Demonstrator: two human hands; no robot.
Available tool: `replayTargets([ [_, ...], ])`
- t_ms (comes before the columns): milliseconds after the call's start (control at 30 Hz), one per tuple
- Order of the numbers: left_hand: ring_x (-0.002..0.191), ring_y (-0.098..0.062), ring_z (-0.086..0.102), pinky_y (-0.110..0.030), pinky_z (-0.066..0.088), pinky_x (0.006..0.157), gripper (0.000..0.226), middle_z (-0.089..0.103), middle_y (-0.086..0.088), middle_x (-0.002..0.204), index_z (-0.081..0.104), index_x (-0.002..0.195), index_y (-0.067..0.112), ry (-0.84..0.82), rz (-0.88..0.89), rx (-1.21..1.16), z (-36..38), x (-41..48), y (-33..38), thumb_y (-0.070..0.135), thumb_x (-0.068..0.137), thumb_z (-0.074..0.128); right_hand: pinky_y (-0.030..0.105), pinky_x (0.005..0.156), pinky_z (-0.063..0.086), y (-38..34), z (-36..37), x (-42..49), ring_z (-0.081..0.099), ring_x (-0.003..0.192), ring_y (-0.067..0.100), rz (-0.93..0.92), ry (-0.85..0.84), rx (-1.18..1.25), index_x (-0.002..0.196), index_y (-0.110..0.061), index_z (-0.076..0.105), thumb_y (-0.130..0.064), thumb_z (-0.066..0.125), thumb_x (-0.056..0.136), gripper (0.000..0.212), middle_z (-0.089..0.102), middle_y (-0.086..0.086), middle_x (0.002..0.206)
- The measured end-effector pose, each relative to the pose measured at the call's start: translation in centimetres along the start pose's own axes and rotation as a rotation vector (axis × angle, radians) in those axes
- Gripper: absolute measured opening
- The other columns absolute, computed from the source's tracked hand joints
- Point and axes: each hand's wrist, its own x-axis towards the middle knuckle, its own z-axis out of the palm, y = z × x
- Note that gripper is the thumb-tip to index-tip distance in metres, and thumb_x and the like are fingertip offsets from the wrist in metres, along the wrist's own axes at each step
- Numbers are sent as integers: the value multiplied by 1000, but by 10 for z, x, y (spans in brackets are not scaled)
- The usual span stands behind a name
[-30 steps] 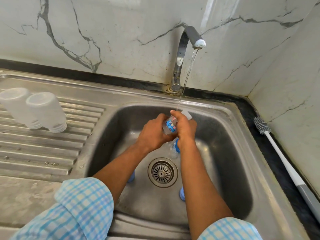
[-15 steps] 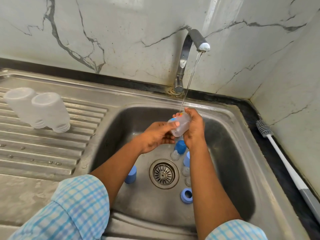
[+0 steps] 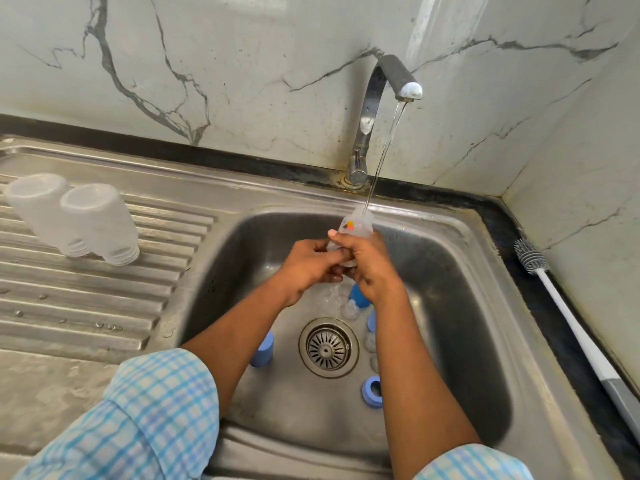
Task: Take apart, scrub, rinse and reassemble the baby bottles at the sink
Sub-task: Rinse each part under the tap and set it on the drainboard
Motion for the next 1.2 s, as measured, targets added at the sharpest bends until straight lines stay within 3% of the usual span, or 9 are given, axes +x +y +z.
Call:
replayTargets([
  [100, 83, -24, 73, -34, 60, 79, 48, 74, -15, 88, 69, 108, -1, -43, -146, -166, 2, -1, 4, 42, 87, 71, 44, 87, 58, -2, -4, 0, 71, 100, 29, 99, -60, 30, 123, -12, 61, -52, 58, 91, 52, 73, 16, 109],
  [200, 83, -20, 72, -34, 60, 80, 42, 75, -7, 87, 70, 104, 7, 109, -88, -22, 7, 6, -6, 44, 85, 74, 47, 90, 56, -4, -5, -3, 69, 94, 25, 151, 58, -217, 112, -12, 63, -44, 37, 104, 42, 72, 17, 104],
  [333, 107, -21, 61, -39, 54, 93, 64, 62, -3, 120, 56, 132, 22, 254, 79, 642, -5, 13, -18, 33, 75, 82, 42, 81, 55, -5, -6, -11, 64, 95, 34, 78, 265, -713, 108, -1, 65, -19, 52, 91, 27, 67, 20, 108],
  [433, 120, -28, 53, -41, 49, 99, 80, 44, -7, 137, 43, 144, 27, 197, 102, 825, -7, 5, -7, 25, 74, 80, 32, 71, 46, -12, -7, -23, 64, 93, 28, -56, 258, -952, 108, -5, 69, -12, 58, 89, 23, 69, 15, 108],
  [567, 111, -20, 61, -34, 51, 87, 65, 61, 0, 119, 60, 123, 25, 60, 151, 875, -14, -9, 14, 37, 63, 82, 28, 92, 45, -19, -4, -44, 53, 127, 26, -174, -53, -900, 146, -14, 44, 2, 66, 83, 69, 54, 9, 142],
  [700, 99, -12, 64, -37, 54, 91, 56, 70, 2, 107, 68, 115, 25, 5, 211, 807, -21, -32, 24, 36, 62, 84, 30, 86, 46, -23, -8, -70, 59, 113, 22, -231, -180, -899, 139, -18, 49, -3, 77, 74, 72, 61, 4, 124],
  [933, 114, -10, 59, -28, 56, 90, 78, 50, 6, 140, 34, 152, 22, -75, 189, 349, -26, -70, 36, 23, 86, 75, 23, 84, 48, -32, -26, -99, 61, 102, 14, -345, -26, -779, 133, -15, 53, -17, 87, 72, 70, 64, -1, 117],
  [1100, 100, -13, 61, -21, 46, 86, 59, 46, 1, 142, 47, 145, 21, -18, 294, 870, -44, -79, 3, 29, 91, 70, 25, 90, 47, -14, -30, -103, 59, 109, 15, -331, 125, -743, 146, -19, 42, -24, 86, 75, 84, 60, 5, 133],
  [1200, 93, -15, 64, -32, 51, 91, 46, 52, 0, 136, 59, 134, 19, -2, 305, 1017, -50, -71, -1, 31, 91, 70, 24, 84, 48, -23, -25, -108, 61, 104, 12, -430, 232, -692, 138, -22, 47, -26, 83, 77, 71, 63, -1, 119],
])
